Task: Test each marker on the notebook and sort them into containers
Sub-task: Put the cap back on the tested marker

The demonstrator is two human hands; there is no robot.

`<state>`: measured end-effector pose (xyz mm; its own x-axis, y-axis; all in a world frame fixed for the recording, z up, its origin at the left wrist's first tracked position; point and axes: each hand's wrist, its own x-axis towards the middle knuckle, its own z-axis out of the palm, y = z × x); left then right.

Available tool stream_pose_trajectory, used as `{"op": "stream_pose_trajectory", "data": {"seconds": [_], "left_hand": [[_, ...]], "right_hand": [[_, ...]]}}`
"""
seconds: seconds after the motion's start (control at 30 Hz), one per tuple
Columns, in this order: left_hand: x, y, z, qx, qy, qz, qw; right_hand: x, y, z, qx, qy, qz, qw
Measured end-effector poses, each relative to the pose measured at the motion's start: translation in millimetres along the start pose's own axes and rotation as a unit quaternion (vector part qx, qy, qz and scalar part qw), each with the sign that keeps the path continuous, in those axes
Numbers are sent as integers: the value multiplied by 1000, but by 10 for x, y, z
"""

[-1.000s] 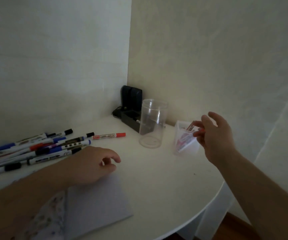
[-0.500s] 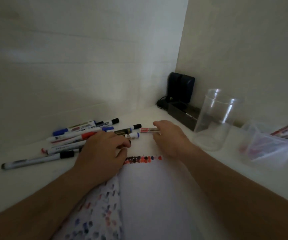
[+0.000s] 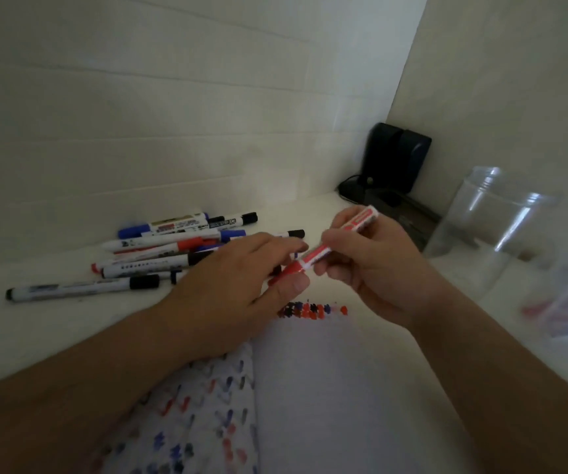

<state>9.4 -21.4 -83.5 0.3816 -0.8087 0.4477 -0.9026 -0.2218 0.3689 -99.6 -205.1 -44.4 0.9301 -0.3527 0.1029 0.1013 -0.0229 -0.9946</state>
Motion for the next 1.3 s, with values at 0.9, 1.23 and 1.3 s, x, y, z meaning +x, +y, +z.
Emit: {"op": "stream_pose_trajectory", "data": {"seconds": [0.9, 1.23, 1.3], "left_hand": [[-11, 148, -38, 75, -177, -101, 976], [52, 120, 14, 84, -198, -122, 969], [54, 127, 10, 87, -200, -118, 969]], "right_hand": [[33, -49, -326, 5, -86, 60, 995], [-195, 336, -266, -237, 60, 10, 970], [-200, 357, -258, -222, 68, 29, 972]]}}
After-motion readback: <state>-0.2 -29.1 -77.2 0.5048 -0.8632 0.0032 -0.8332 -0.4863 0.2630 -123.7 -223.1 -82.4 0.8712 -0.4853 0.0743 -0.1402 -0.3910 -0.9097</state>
